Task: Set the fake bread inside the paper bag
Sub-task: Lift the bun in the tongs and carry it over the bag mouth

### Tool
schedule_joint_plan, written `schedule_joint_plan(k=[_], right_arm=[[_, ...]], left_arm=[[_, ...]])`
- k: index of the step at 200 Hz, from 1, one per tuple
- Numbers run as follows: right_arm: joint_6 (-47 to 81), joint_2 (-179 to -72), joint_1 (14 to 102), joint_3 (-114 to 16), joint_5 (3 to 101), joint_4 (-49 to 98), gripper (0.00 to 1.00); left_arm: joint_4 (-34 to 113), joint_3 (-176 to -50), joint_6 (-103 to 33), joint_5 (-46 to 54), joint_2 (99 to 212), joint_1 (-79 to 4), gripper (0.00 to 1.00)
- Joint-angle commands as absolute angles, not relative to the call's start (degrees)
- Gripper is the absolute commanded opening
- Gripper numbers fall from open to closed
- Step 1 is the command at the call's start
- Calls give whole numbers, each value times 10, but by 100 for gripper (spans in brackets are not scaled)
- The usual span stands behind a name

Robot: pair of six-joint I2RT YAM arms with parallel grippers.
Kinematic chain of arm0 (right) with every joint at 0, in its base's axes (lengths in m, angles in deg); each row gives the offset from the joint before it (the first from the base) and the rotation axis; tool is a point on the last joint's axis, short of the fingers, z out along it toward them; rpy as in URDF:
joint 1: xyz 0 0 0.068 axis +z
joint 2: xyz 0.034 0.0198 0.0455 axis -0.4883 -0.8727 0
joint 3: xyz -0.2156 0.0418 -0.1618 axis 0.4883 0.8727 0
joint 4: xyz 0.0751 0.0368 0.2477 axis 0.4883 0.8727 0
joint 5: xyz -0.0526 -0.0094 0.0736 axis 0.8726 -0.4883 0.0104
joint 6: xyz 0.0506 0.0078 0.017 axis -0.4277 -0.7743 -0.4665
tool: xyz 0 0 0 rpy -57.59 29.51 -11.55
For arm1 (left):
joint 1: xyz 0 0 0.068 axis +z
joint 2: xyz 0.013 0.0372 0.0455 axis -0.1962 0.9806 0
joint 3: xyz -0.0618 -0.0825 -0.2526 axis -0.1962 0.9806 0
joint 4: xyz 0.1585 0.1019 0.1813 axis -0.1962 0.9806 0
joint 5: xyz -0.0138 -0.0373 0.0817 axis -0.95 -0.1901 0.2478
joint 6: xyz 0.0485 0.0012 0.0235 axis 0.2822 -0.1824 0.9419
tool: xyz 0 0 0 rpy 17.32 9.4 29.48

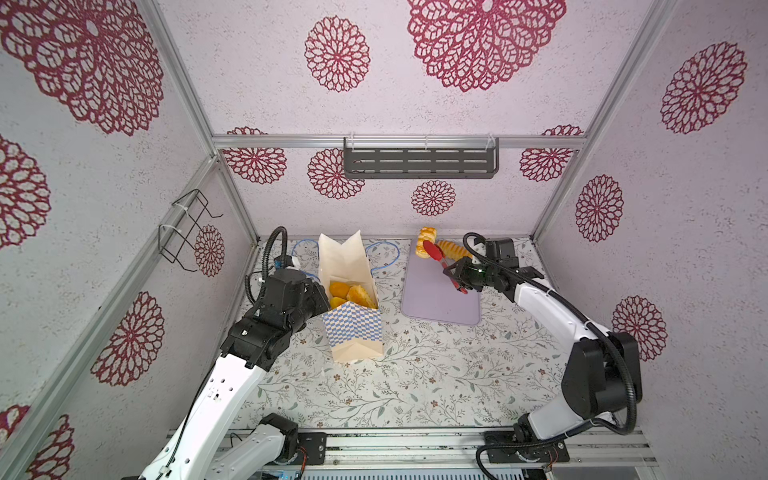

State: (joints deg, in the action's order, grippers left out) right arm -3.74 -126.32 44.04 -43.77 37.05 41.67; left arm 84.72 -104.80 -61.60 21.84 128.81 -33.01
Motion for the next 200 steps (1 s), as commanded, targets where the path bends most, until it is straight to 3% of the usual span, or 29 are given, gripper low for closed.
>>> schedule_joint_plan(k=[1, 89, 200], right_arm=[[4, -1199, 450, -466, 376, 430, 28], [96, -1108, 599, -616, 435, 510, 30], [128, -1113, 750, -617, 441, 586, 30]], left_arm=[[834, -1044, -620, 225, 1286, -325, 16], [830, -1039, -626, 223, 1286, -326, 12], [834, -1039, -628, 227, 1286, -325, 6]])
